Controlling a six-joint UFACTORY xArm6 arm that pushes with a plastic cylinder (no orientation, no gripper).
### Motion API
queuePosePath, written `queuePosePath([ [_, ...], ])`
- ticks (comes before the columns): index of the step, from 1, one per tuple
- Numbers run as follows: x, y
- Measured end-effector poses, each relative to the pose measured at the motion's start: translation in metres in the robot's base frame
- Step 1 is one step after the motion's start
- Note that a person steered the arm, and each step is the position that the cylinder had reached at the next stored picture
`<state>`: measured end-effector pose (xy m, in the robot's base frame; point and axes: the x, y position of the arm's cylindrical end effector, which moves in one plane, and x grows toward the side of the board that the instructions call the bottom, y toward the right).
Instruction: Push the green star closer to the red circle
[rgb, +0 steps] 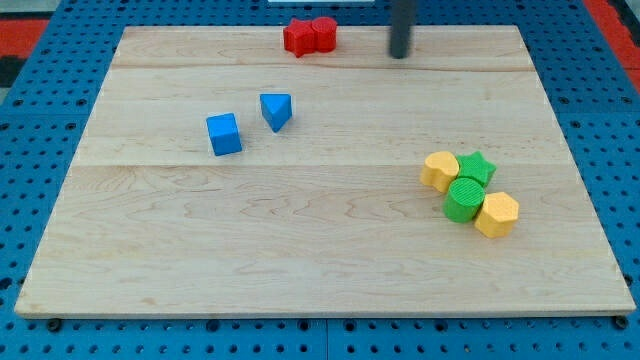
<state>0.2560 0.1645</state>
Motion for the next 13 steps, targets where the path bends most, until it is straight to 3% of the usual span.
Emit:
queuePosePath([
  [1,0.069,0.096],
  [2,0.148,0.135],
  [3,0.216,0.129],
  [4,0.241,0.080],
  [8,0.196,-0.044],
  [10,0.117,-0.114],
  [12,0.153,-0.129],
  [13,0.135,-0.143],
])
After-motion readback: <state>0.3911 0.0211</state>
